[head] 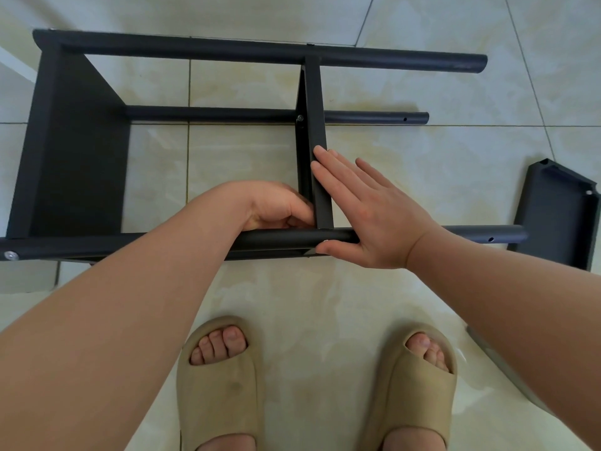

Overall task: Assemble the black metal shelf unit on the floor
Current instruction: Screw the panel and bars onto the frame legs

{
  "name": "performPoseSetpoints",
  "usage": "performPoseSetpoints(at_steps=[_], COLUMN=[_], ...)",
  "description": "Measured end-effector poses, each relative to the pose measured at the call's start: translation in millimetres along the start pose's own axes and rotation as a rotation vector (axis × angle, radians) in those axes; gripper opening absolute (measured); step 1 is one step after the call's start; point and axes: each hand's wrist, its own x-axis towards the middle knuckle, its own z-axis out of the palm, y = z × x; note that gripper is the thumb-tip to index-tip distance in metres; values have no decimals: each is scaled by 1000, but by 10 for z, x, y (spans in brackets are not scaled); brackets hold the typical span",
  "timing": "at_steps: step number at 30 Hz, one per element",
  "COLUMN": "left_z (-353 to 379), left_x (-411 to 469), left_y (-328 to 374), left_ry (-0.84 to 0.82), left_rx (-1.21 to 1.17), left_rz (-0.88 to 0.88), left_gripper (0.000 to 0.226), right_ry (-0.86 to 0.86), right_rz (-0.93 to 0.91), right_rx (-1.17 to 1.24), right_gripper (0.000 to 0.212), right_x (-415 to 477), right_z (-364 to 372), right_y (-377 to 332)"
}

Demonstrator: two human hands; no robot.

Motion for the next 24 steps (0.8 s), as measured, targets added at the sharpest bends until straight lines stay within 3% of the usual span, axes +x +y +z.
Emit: performPoseSetpoints(at_steps=[5,14,24], left_z=[2,-23,-27], left_x=[0,8,7], left_y=[5,23,9], left_ry=[-42,-45,-83], left_rx=[-28,-33,-7], left_rz=[3,-143,-88], left_gripper=[27,16,20], right_ry=[8,13,9], right_rz=[-1,-2,-1], right_rx=[1,0,2], right_gripper=[102,100,101], right_x=[1,-4,-4], right_z=[9,13,10], right_y=[4,7,3])
